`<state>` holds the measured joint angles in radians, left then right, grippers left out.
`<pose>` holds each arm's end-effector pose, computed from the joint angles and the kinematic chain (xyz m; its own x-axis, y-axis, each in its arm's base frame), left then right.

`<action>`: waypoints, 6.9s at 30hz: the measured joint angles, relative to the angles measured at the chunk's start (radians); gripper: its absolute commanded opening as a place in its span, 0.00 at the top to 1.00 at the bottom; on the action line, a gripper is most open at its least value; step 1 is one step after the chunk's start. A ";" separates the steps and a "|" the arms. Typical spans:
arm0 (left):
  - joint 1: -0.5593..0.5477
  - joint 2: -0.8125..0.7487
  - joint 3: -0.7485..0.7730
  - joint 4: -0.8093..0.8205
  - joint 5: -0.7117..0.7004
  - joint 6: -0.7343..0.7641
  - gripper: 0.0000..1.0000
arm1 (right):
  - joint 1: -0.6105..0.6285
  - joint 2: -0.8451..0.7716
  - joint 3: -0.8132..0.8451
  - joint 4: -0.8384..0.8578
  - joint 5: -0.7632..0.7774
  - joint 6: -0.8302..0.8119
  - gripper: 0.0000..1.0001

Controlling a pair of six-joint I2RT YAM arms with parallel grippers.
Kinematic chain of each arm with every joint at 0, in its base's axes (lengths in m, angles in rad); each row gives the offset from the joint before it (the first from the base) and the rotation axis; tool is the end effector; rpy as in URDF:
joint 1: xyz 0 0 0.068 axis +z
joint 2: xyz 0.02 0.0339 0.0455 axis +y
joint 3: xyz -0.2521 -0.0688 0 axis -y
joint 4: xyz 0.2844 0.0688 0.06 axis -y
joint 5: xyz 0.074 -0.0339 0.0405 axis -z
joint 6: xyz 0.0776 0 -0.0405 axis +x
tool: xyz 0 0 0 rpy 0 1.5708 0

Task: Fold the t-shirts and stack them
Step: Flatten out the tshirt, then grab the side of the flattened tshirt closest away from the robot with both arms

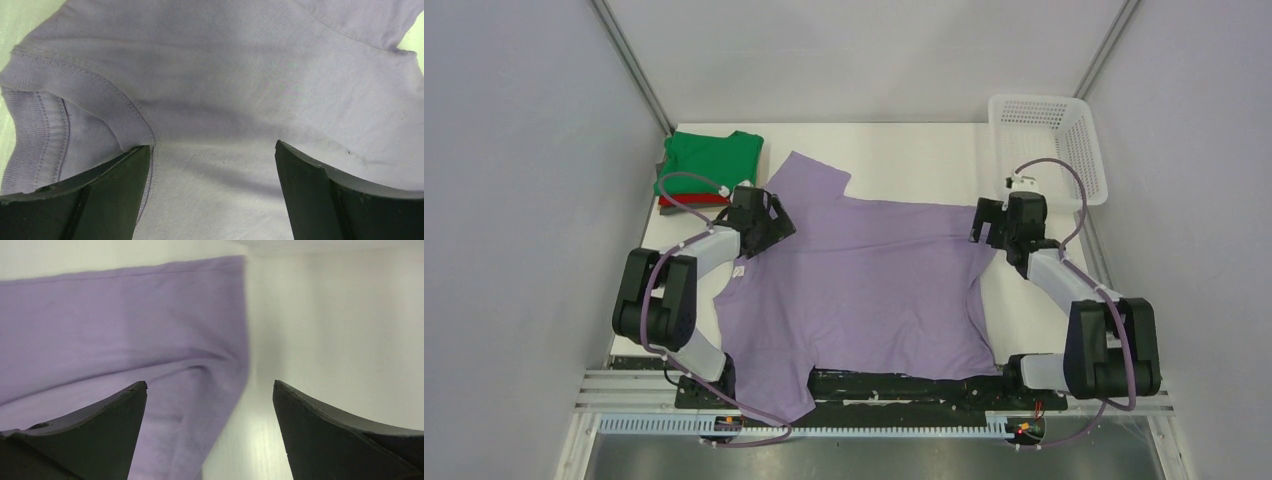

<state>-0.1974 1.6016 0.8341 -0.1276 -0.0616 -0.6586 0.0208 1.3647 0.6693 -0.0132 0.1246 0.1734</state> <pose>0.3626 -0.0676 0.0930 -0.7018 -0.4826 -0.5240 -0.3433 0.8736 -0.3448 0.3400 -0.0026 0.1259 -0.6282 0.1582 -0.7618 0.1849 0.9814 0.0513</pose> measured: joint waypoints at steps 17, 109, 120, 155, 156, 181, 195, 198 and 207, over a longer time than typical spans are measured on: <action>0.001 -0.017 -0.019 0.012 0.072 0.001 0.00 | 0.414 -0.133 -0.193 -0.097 -0.163 0.117 0.02; -0.020 1.018 1.600 -0.586 0.071 0.092 0.00 | 0.110 0.798 0.803 0.003 -0.180 -0.050 0.02; -0.112 0.727 1.284 -0.602 -0.021 0.167 0.00 | 0.242 0.504 0.666 -0.109 -0.055 -0.129 0.02; -0.678 -0.680 -0.305 -0.957 -0.220 -0.660 0.14 | 0.283 -0.234 -0.096 -0.105 0.250 0.140 0.02; -0.681 -0.681 -0.315 -0.948 -0.216 -0.676 0.17 | 0.283 -0.234 -0.096 -0.108 0.250 0.140 0.02; -0.686 -0.640 -0.373 -0.868 -0.279 -0.822 0.38 | 0.283 -0.240 -0.096 -0.138 0.302 0.129 0.02; -0.686 -0.601 -0.357 -0.753 -0.330 -0.813 0.98 | 0.283 -0.264 -0.096 -0.139 0.331 0.129 0.02; -0.686 -0.611 -0.357 -0.745 -0.332 -0.797 0.98 | 0.282 -0.307 -0.103 -0.146 0.352 0.153 0.02; -0.686 -0.696 -0.343 -0.747 -0.330 -0.703 0.98 | 0.198 -0.467 -0.217 -0.303 0.330 0.266 0.02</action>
<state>-0.8833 0.9054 0.4911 -0.8749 -0.3920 -1.3613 0.2192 0.8982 0.4519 -0.3157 0.4541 0.4389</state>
